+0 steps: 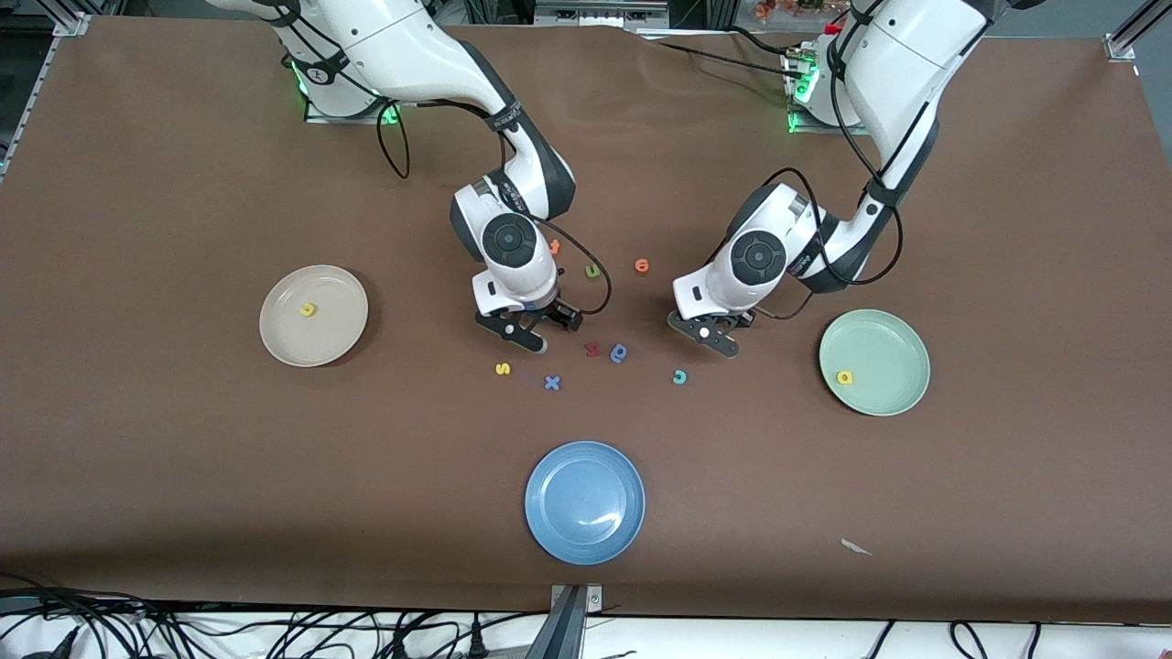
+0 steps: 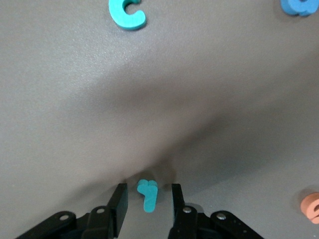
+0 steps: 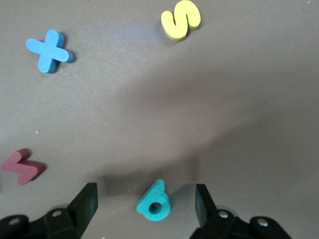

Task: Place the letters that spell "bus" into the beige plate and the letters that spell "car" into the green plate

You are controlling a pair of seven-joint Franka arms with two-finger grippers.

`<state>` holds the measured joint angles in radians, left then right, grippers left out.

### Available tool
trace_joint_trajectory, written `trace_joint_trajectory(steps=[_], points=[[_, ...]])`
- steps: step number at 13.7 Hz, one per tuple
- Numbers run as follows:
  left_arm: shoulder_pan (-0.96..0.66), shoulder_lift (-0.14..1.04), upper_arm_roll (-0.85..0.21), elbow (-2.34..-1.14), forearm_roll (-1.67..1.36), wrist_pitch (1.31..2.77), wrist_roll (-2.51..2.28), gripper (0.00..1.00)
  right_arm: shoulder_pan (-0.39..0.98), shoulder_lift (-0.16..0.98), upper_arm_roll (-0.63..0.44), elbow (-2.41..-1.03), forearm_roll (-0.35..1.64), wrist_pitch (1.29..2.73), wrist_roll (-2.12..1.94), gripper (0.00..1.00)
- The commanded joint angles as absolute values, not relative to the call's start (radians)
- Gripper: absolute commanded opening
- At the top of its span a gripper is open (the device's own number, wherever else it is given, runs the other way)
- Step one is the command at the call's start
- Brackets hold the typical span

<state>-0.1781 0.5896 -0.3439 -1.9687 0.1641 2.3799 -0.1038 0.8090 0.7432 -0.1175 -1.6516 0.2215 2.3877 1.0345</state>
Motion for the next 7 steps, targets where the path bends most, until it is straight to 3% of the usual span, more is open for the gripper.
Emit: trace_joint_trajectory(steps=[1, 2, 3, 7], points=[[-0.176, 0.591, -0.345, -1.977, 0.210, 2.396, -0.110, 0.26, 0.818, 0.723, -0.120, -1.672, 0.235, 2.404, 1.014, 0.77], [-0.176, 0.589, -0.345, -1.977, 0.210, 2.393, -0.115, 0.09, 0.818, 0.718, -0.120, -1.675, 0.235, 2.404, 1.012, 0.73], [-0.176, 0.589, -0.345, -1.977, 0.210, 2.391, -0.115, 0.01, 0.818, 0.713, -0.114, -1.677, 0.235, 2.402, 1.009, 0.69], [-0.175, 0.575, -0.347, -1.967, 0.210, 2.373, -0.140, 0.00, 0.816, 0.712, -0.112, -1.678, 0.236, 2.405, 0.997, 0.62]])
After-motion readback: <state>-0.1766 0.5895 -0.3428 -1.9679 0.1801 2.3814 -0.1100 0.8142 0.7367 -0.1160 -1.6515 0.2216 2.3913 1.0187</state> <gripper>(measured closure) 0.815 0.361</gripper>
